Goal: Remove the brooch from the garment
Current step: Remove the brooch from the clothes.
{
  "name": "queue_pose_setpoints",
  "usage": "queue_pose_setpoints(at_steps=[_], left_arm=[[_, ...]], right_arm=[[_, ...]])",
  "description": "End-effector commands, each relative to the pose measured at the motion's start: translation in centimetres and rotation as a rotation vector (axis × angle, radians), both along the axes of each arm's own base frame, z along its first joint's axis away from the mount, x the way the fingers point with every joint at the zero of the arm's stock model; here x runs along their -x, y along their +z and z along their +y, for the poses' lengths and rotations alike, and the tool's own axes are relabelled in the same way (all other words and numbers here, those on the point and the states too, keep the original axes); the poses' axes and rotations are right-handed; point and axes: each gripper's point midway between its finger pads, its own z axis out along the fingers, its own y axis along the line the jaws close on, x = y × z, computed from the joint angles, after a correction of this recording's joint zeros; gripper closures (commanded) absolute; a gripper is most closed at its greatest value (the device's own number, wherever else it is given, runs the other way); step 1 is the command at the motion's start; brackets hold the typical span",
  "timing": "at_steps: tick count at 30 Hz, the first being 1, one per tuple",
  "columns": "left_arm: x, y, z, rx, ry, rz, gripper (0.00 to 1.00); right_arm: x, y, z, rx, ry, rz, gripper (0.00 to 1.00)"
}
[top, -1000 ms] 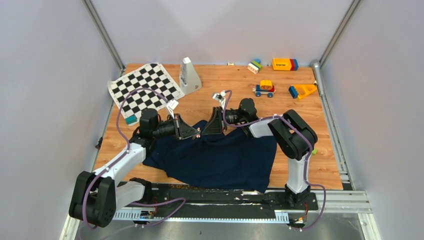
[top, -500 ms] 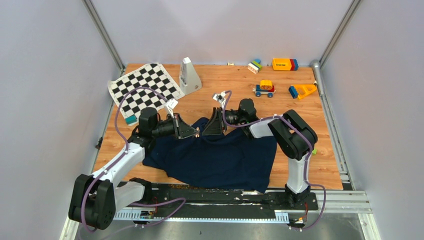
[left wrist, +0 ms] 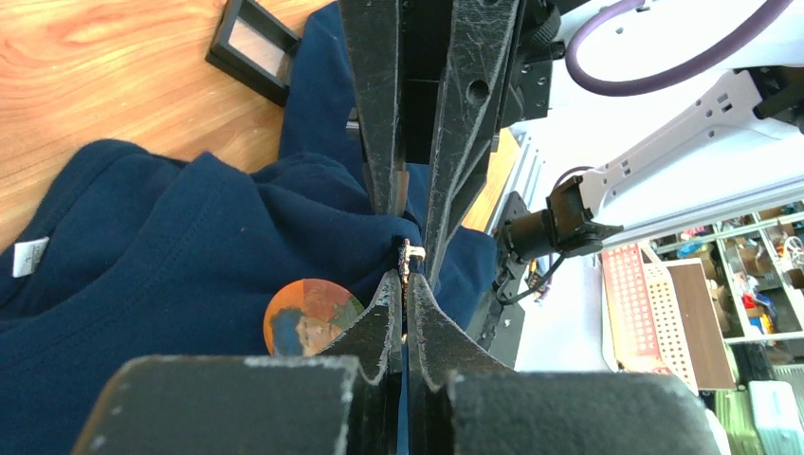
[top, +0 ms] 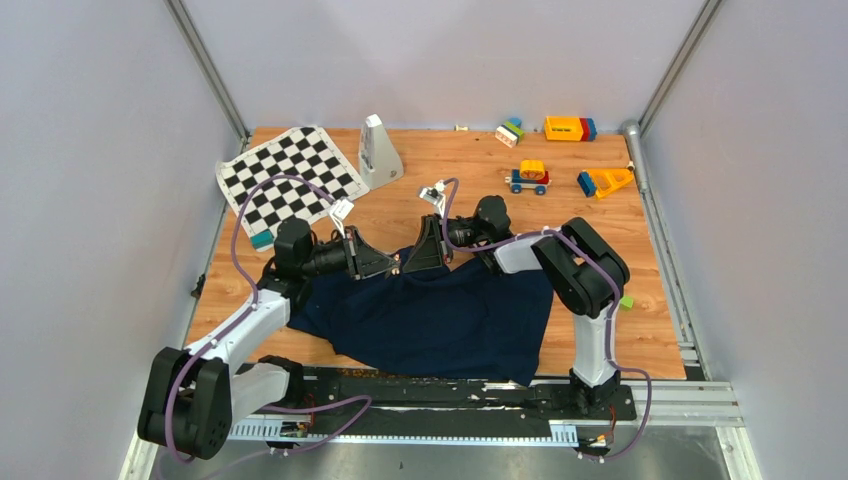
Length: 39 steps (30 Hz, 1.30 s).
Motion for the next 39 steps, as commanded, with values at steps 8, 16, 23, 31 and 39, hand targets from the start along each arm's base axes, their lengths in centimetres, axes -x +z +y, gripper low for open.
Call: queue_pose_setpoints(at_steps=[8,16,23,31,39], left_arm=[[1.5,2.7,-1.9,0.069,-0.119,-0.128,1.00],[0.8,1.5,-2.0,0.034,-0.094,-0.085,1.00],[0.6,1.0,-1.1,0.021,0.005,-0.081,0.64],[0.8,1.2,-0.4,0.042,0.060,-0.063,0.43],[0.0,0.3,0.0,0.006,0.098,-0.054,0.88]], right_arm=[[-0.2,0.8,1.0,-0.013,0.032,0.008,1.00],[-0.2,0.9,1.1,-0.007,0.021,-0.009,1.00],[-1.7,1.0,0.0,-0.029,-0.079,-0.007,1.00],[-1.9,1.2,-0.4,-0.039,-0.087,0.008,1.00],[-1.7,1.3,-0.5,-0.042,-0.079,0.002,1.00]])
